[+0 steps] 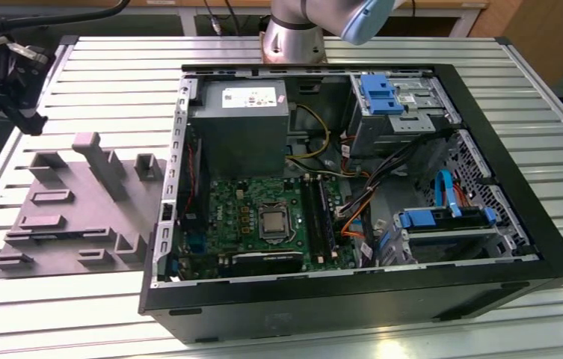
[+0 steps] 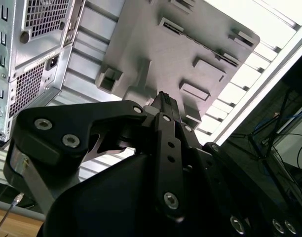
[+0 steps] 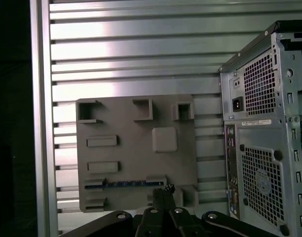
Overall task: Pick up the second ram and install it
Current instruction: 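Reach for the second ram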
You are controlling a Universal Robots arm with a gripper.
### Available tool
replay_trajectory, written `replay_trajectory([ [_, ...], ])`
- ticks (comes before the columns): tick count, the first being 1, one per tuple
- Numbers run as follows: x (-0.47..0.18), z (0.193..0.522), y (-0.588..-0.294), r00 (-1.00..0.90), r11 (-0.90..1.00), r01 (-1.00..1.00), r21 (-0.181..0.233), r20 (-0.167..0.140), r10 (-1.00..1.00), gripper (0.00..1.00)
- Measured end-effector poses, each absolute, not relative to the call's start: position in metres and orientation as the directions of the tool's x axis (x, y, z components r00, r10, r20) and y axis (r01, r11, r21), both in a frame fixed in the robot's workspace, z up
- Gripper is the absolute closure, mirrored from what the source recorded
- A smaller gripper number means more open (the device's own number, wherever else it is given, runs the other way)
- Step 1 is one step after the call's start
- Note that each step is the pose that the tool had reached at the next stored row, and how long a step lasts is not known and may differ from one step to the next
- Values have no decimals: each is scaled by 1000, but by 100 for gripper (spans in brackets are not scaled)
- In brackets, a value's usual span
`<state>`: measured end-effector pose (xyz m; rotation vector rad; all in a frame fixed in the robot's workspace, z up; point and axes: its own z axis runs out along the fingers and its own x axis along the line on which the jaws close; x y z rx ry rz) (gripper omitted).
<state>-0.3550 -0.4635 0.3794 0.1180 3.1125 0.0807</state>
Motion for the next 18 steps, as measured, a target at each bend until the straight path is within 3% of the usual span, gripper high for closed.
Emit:
replay_trajectory([
  [18, -357, 378, -469, -997, 996, 75, 54, -24, 76, 89],
])
